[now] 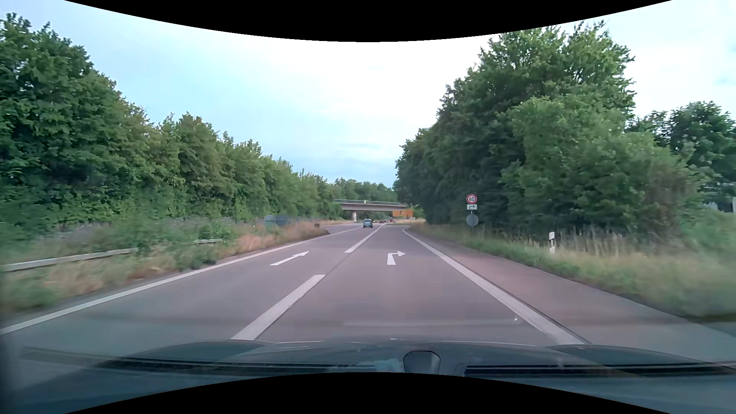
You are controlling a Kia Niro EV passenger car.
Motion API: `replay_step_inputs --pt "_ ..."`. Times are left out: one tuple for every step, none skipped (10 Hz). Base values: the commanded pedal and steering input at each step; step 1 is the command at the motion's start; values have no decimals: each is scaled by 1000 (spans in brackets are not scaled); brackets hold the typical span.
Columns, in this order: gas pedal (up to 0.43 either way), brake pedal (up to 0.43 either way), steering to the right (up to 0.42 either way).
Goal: Follow the waypoints while adhering to traffic rules and regulations
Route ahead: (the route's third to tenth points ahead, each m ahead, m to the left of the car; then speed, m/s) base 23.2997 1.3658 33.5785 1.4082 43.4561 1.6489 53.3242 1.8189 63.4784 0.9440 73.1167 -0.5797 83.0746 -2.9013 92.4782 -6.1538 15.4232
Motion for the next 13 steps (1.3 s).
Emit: replay_step_inputs --pt "0 0 -3" --pt "0 0 -3" --pt "0 0 -2" --pt "0 0 -3" --pt "0 0 -2" --pt "0 0 -3" --pt "0 0 -3" --pt "0 0 -3" --pt "0 0 -2" --pt "0 0 -3" --pt "0 0 -2" --pt "0 0 -3" --pt "0 0 -3"
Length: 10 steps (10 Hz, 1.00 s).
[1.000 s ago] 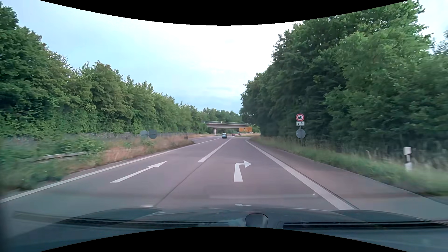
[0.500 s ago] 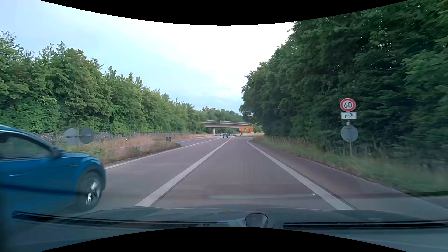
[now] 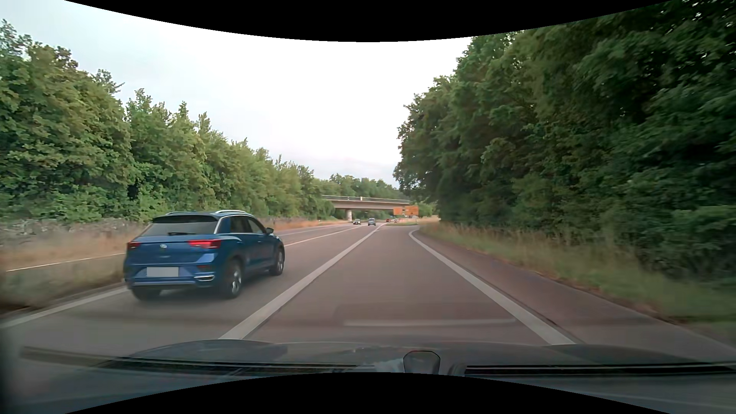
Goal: Follow the waypoints while adhering to traffic rules and regulations
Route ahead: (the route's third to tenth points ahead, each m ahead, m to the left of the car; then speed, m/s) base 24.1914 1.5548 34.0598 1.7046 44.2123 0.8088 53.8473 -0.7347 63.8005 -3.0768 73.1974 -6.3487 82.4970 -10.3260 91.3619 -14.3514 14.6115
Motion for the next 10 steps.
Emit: replay_step_inputs --pt "0 0 -3" --pt "0 0 -2" --pt "0 0 -2" --pt "0 0 -2" --pt "0 0 -2" --pt "0 0 -2" --pt "0 0 -1" --pt "8 0 -1" --pt "87 0 0" --pt "87 0 0"
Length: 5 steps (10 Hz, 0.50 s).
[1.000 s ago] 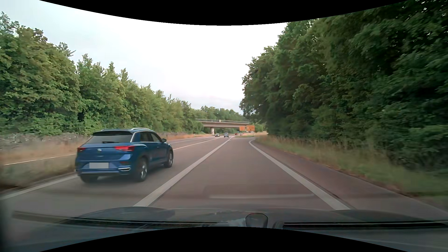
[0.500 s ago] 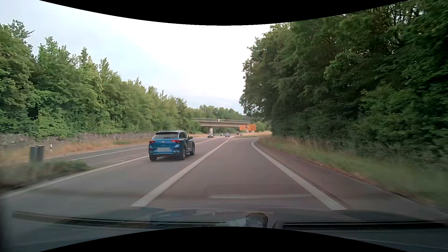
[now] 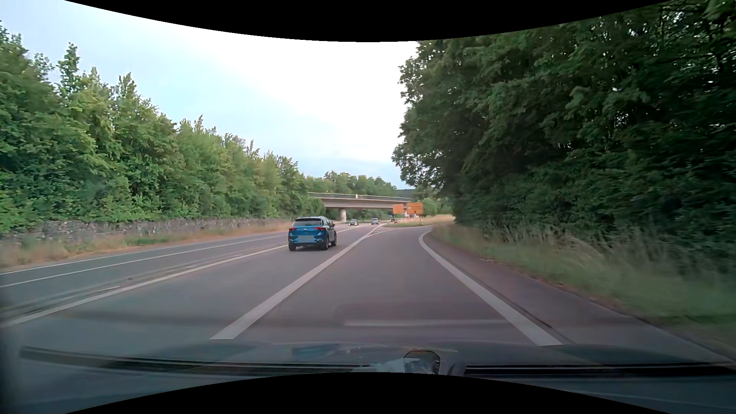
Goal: Follow the waypoints while adhering to traffic rules and regulations
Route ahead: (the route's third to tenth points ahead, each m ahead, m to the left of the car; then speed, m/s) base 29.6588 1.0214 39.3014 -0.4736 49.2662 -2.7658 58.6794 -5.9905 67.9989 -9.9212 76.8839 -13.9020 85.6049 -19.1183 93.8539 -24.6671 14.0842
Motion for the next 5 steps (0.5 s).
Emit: replay_step_inputs --pt "87 0 0" --pt "79 0 0" --pt "79 0 2" --pt "79 0 4" --pt "79 0 6"
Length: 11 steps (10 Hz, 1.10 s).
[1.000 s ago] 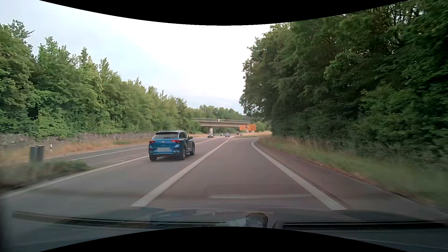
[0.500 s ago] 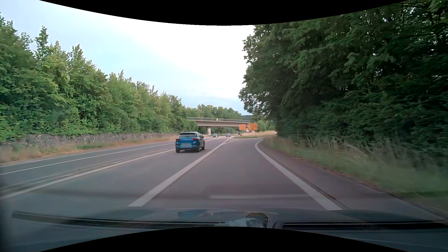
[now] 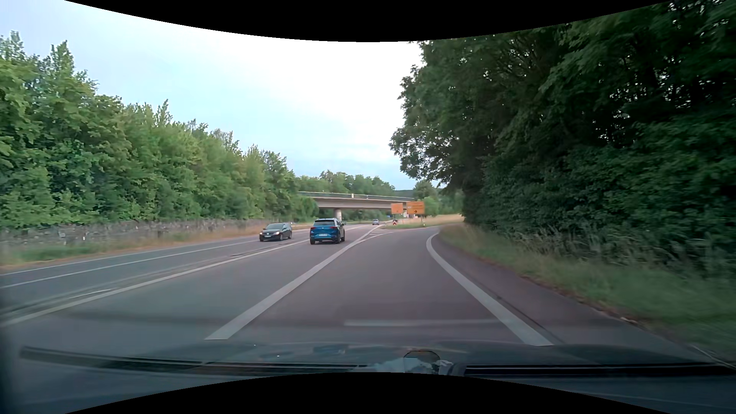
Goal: Follow the waypoints while adhering to traffic rules and regulations
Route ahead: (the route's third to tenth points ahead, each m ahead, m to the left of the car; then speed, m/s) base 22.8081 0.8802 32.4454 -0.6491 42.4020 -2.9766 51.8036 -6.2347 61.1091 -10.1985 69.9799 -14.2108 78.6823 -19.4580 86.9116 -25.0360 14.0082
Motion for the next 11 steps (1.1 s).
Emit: replay_step_inputs --pt "79 0 8" --pt "79 0 8" --pt "67 0 9" --pt "67 0 11" --pt "67 0 12" --pt "67 0 15" --pt "67 0 19" --pt "67 0 21" --pt "67 0 22" --pt "67 0 23" --pt "67 0 24"
